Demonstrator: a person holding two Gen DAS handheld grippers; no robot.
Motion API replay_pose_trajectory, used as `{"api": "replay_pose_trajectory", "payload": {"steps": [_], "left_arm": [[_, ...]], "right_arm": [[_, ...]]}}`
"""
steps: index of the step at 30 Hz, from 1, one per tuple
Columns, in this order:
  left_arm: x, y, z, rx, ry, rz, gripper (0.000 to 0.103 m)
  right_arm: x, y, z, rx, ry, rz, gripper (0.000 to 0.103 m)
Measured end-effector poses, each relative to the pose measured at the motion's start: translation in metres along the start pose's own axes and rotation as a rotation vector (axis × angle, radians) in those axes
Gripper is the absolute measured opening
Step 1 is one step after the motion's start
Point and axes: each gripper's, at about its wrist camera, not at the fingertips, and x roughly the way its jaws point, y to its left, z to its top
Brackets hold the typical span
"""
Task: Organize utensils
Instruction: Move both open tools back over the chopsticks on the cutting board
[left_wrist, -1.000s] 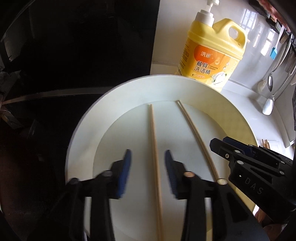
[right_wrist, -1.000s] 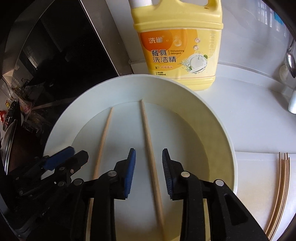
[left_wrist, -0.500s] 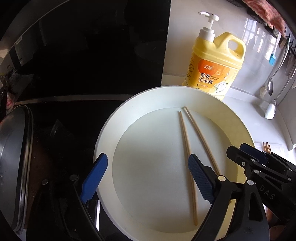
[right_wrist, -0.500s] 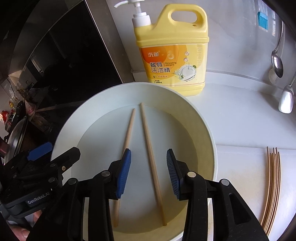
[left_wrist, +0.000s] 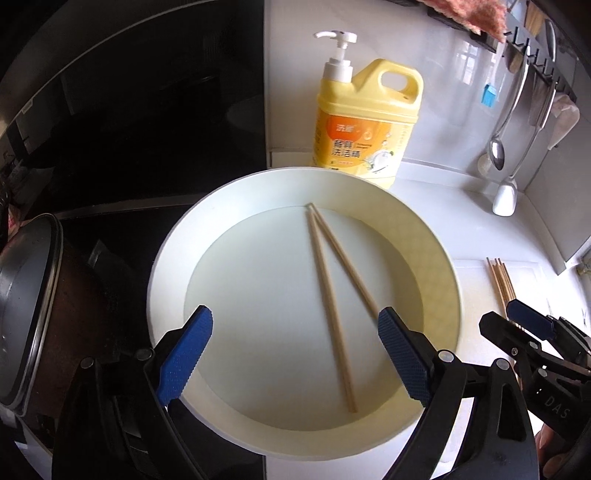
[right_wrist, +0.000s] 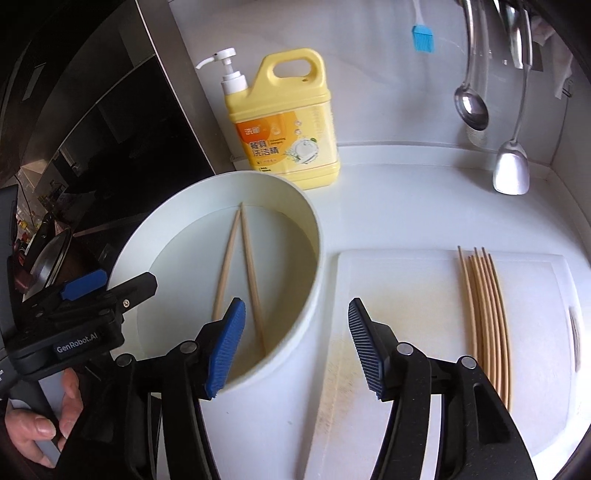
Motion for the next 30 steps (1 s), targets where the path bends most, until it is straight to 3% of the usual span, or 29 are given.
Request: {"api": "replay_pose_trajectory", "payload": {"steps": [8, 13, 20, 30], "left_arm": [[-0.023, -0.083, -0.015, 0.036, -0.043, -0.04, 0.093], [-0.029, -0.14, -0.038, 0.014, -0.011, -0.043, 0.093], [-0.032, -0.199, -0.071, 0.0, 0.014, 0.022, 0.093], [-0.008, -0.223, -0.081, -0.016, 0.041, 0.034, 0.093]], "right_arm": [[-0.04, -0.08, -0.027, 0.063, -0.011, -0.045, 0.057], [-0.068, -0.14, -0.042, 0.058, -0.013, -0.066, 0.057], [-0.077, -0.215, -0.062, 0.044, 0.002, -0.065, 0.057], [-0.04, -0.232, -0.067, 0.008, 0.033, -0.048, 0.057]]}}
